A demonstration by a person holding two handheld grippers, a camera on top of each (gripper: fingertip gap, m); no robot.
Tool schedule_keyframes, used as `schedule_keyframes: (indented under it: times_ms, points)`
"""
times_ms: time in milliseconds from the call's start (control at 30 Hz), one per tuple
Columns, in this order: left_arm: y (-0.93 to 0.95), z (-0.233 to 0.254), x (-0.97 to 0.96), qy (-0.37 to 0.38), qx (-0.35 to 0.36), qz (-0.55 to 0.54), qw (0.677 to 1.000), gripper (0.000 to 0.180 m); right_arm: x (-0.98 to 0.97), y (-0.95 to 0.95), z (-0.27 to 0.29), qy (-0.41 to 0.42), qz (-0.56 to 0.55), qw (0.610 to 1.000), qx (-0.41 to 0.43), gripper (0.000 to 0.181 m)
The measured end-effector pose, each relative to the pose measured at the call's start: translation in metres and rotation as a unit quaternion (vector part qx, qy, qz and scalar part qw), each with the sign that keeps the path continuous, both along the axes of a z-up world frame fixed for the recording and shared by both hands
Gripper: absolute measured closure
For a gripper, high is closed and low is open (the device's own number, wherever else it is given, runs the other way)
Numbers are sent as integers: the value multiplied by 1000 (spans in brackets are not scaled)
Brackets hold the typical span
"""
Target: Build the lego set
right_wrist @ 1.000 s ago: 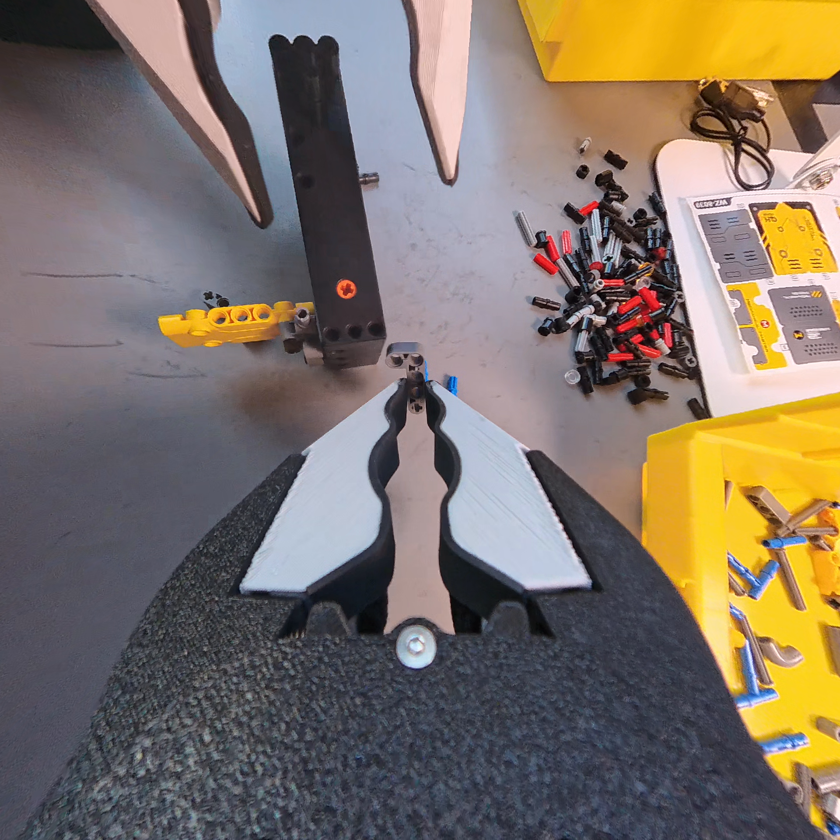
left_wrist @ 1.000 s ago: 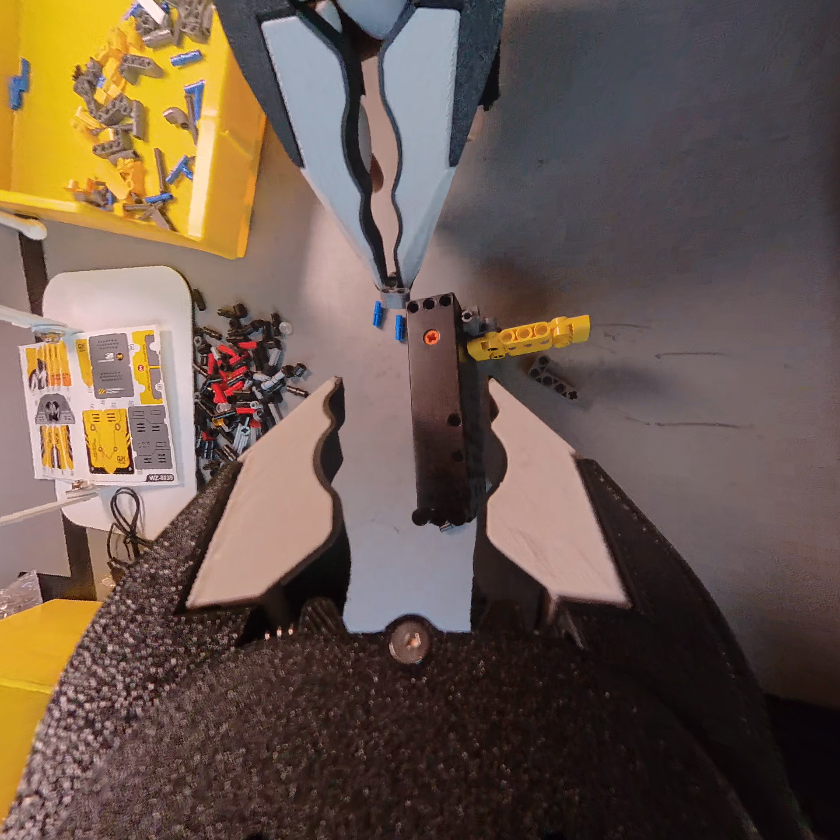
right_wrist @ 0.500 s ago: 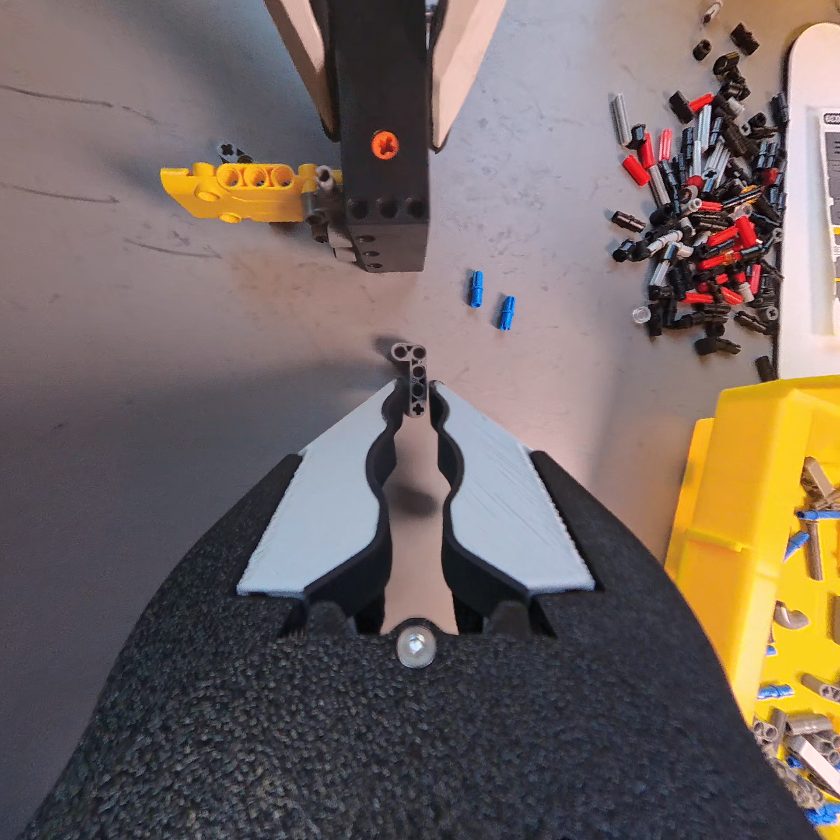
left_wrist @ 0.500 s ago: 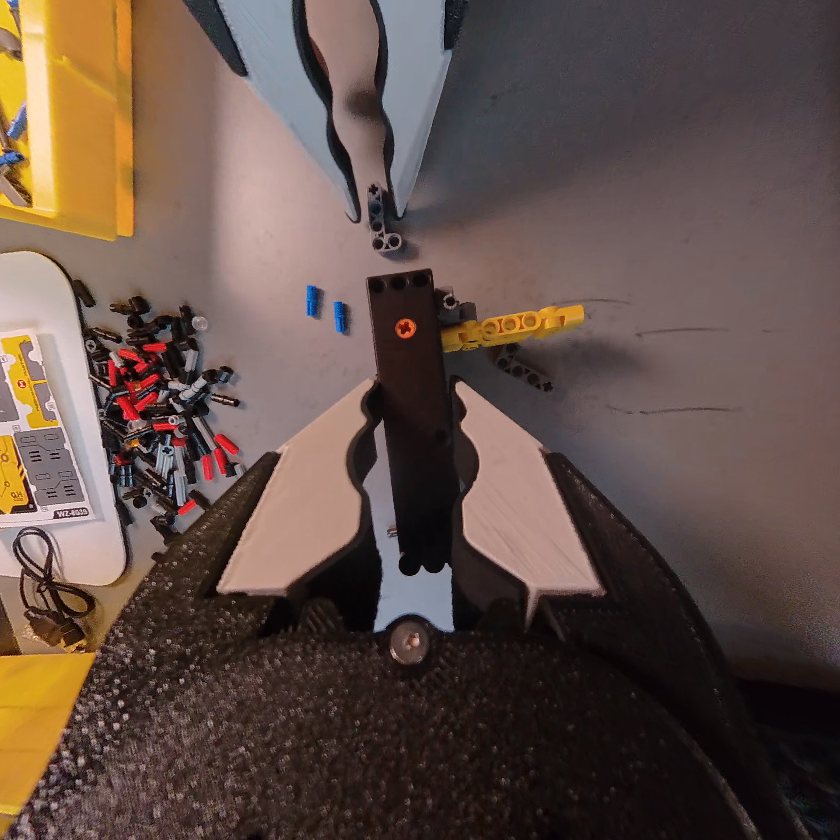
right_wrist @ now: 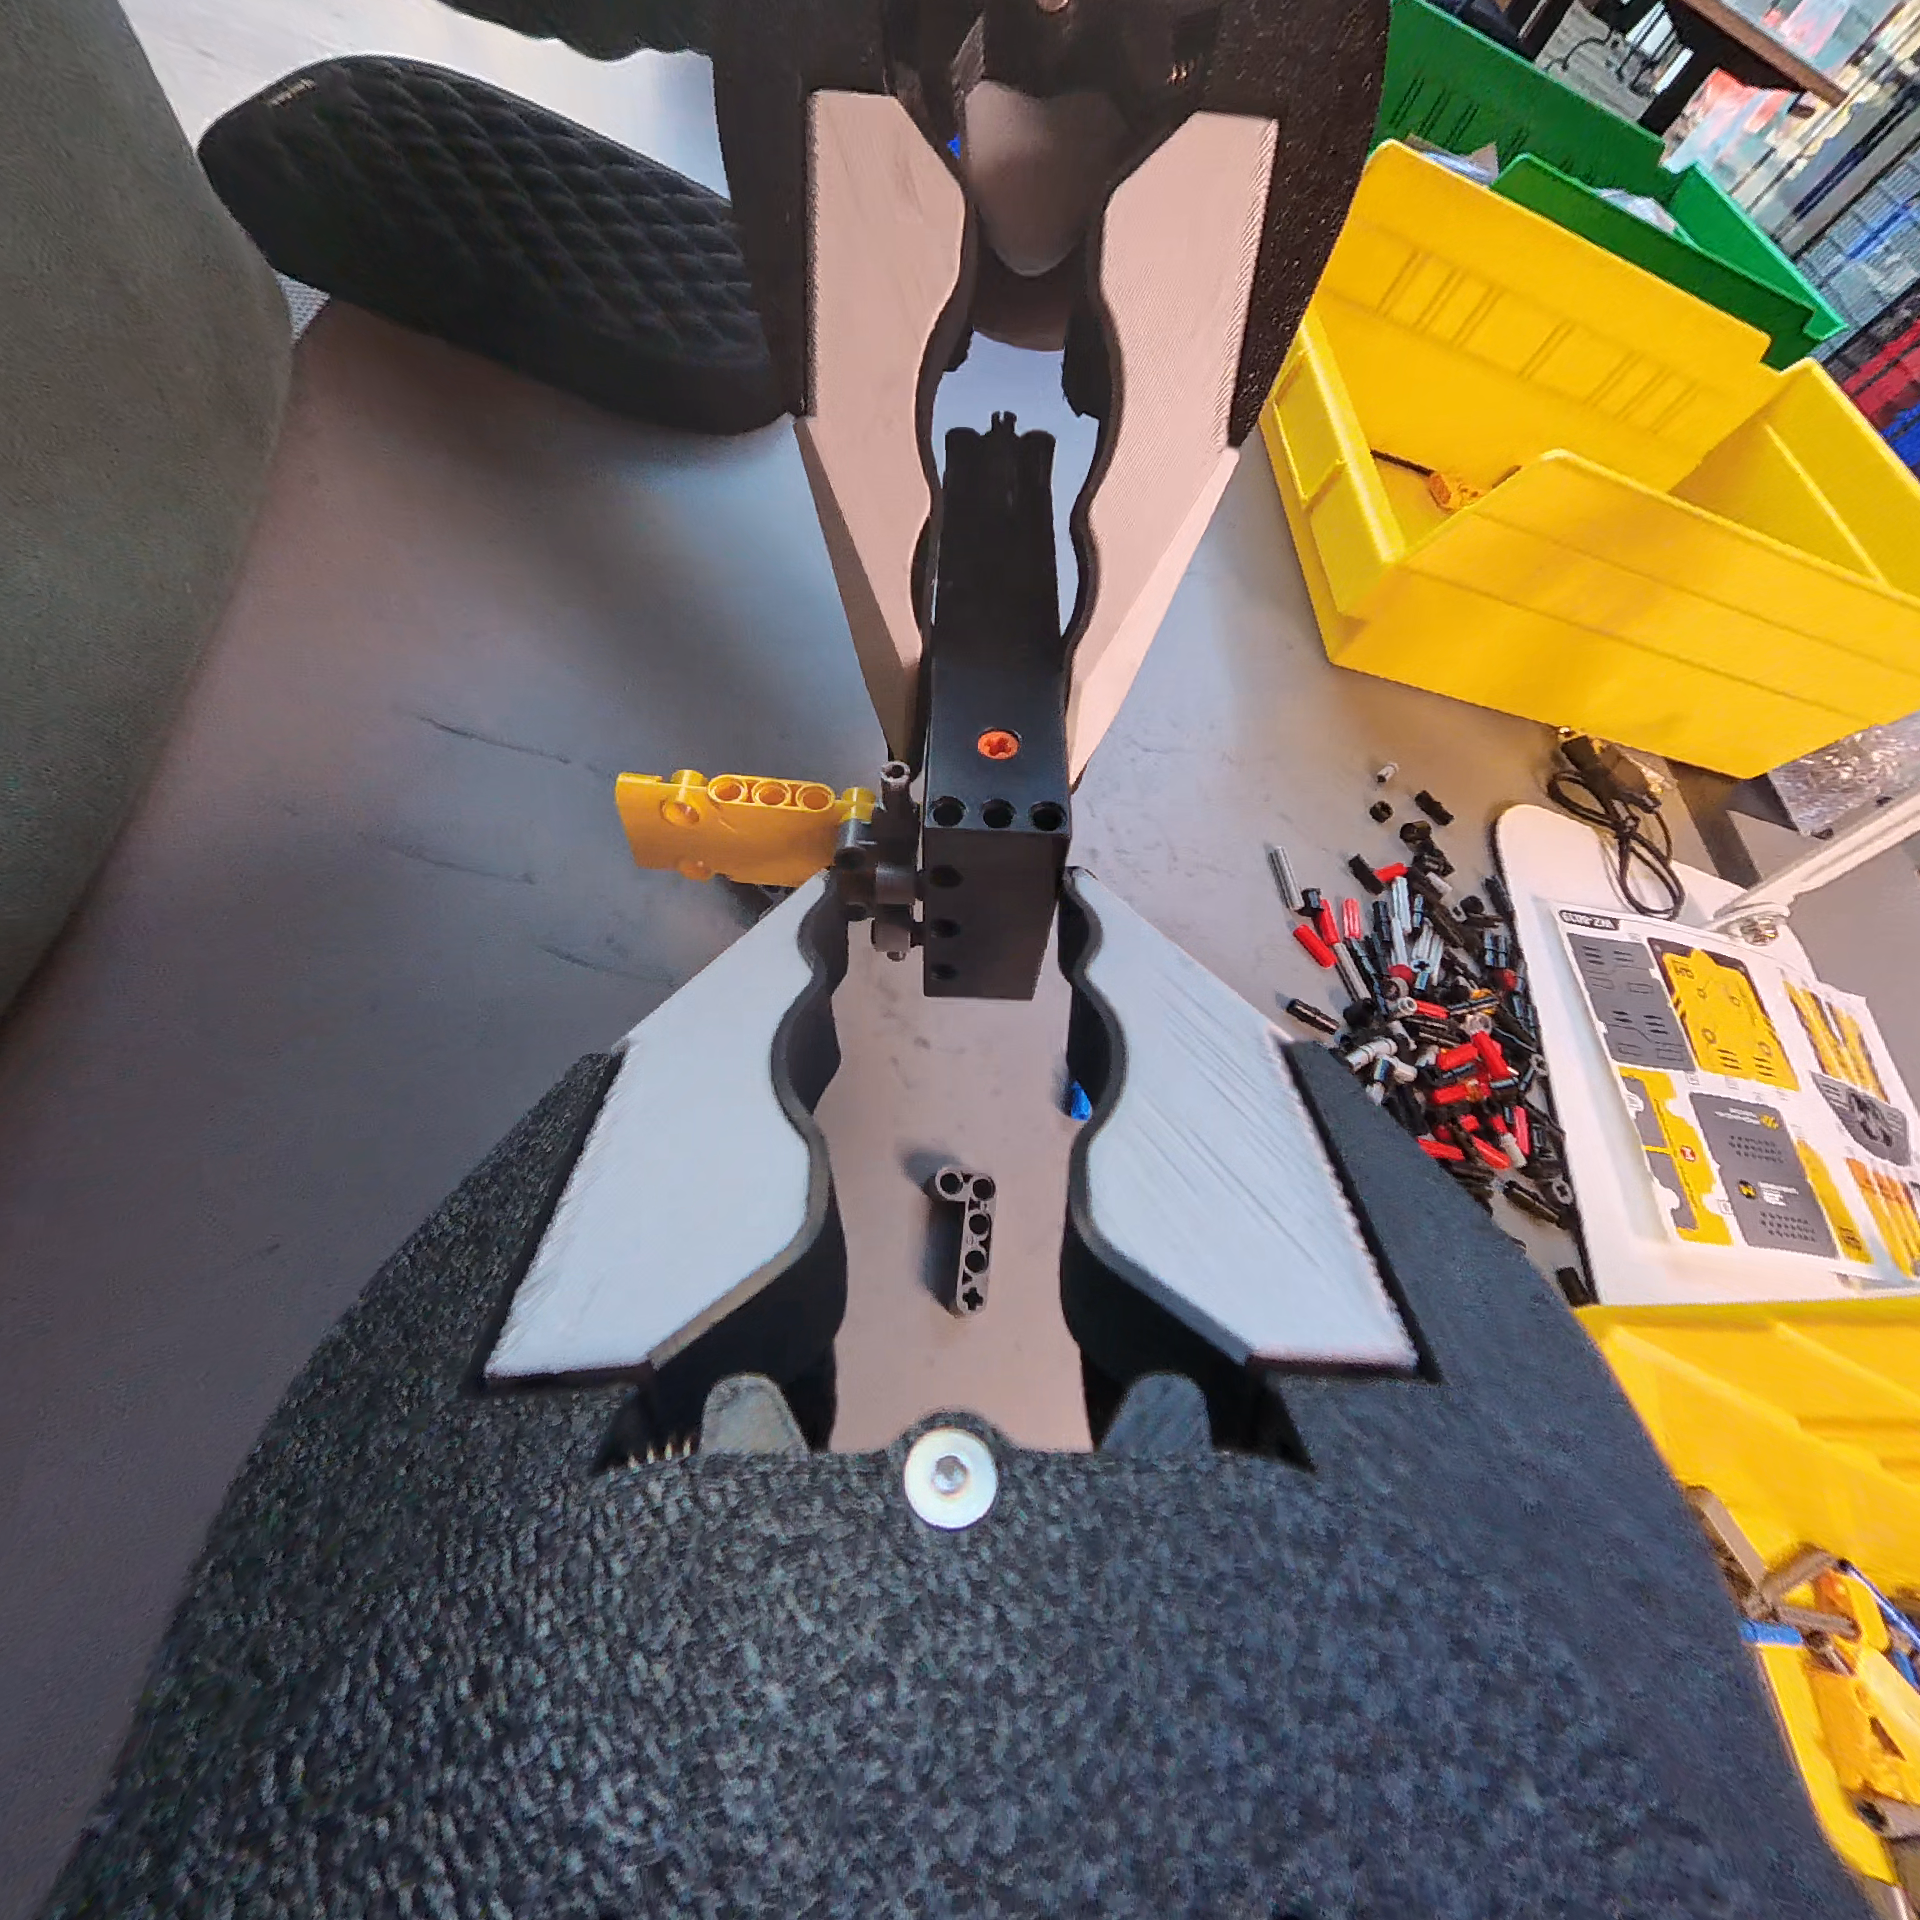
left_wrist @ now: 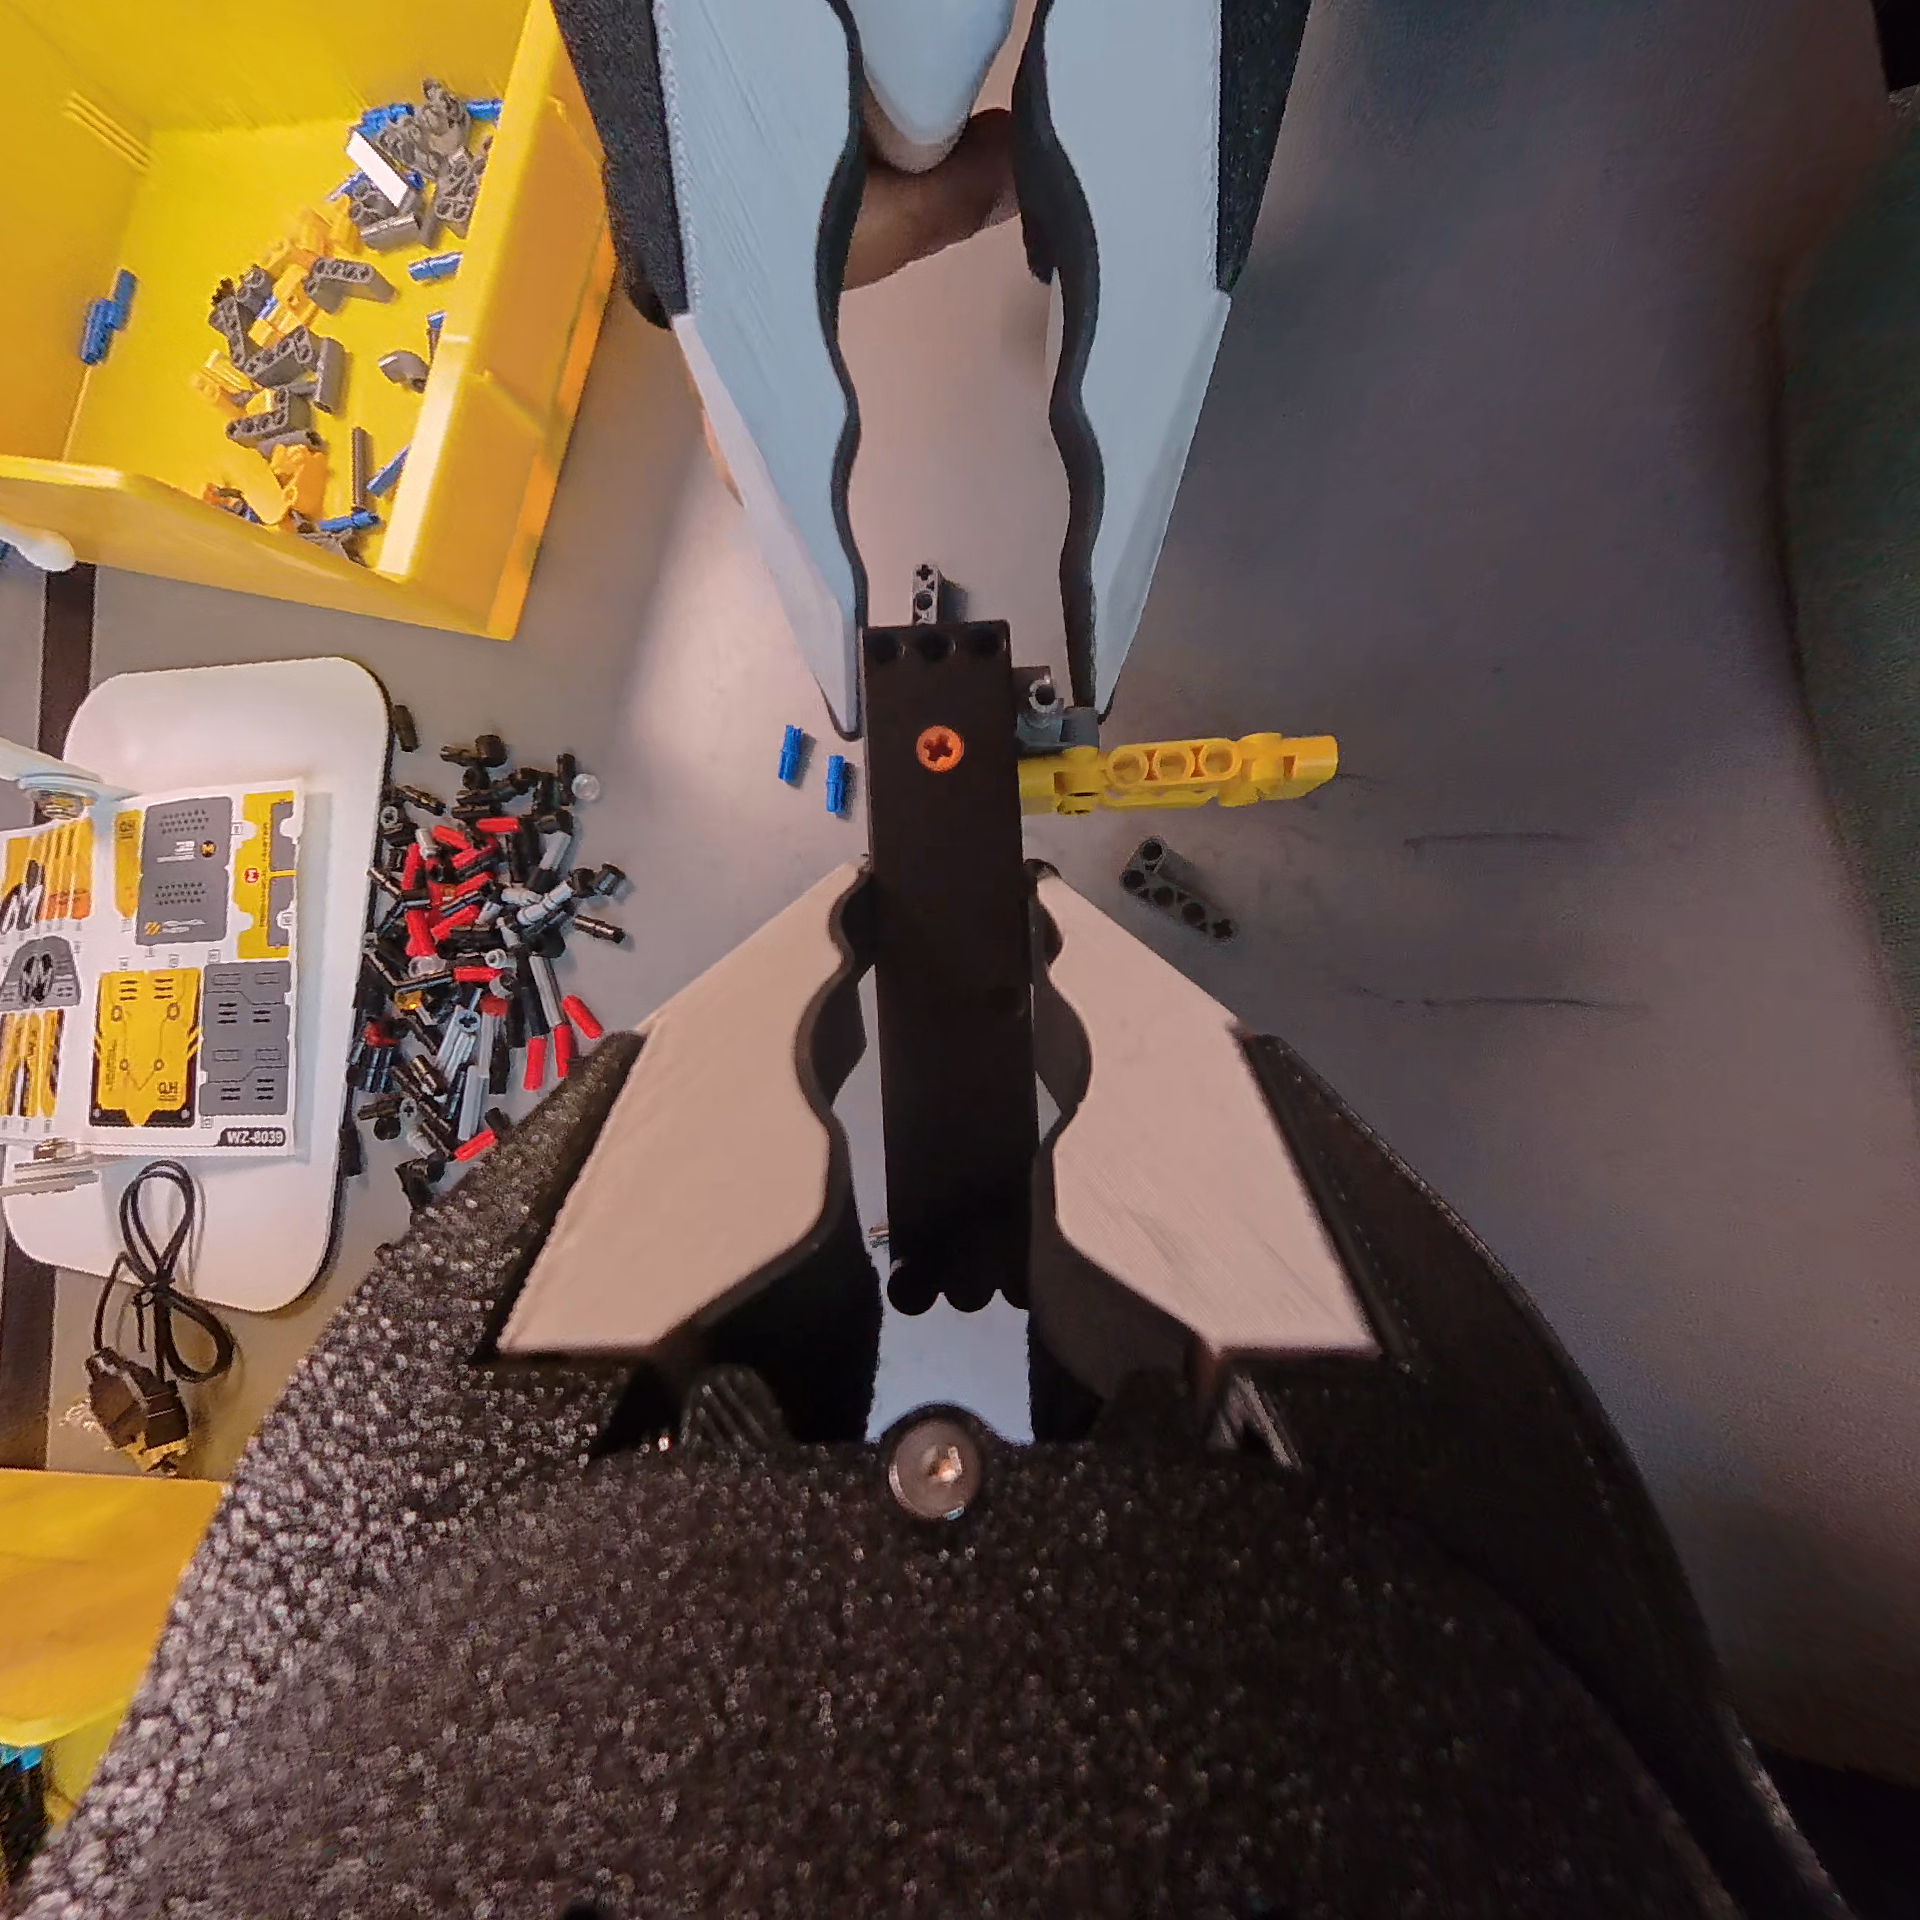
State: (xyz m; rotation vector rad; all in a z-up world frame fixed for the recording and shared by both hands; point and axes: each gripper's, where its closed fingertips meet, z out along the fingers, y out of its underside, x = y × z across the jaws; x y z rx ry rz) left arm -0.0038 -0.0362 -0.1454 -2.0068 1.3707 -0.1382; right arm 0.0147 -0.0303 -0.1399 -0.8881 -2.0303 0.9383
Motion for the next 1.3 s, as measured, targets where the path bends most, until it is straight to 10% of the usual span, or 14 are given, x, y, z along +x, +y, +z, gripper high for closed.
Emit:
schedule_keyframes:
  times_ms: [1300]
  points:
    - [-10, -25, 8, -67, -100, 37, 992, 153, 1, -3, -36, -70, -11, 997, -29, 147]
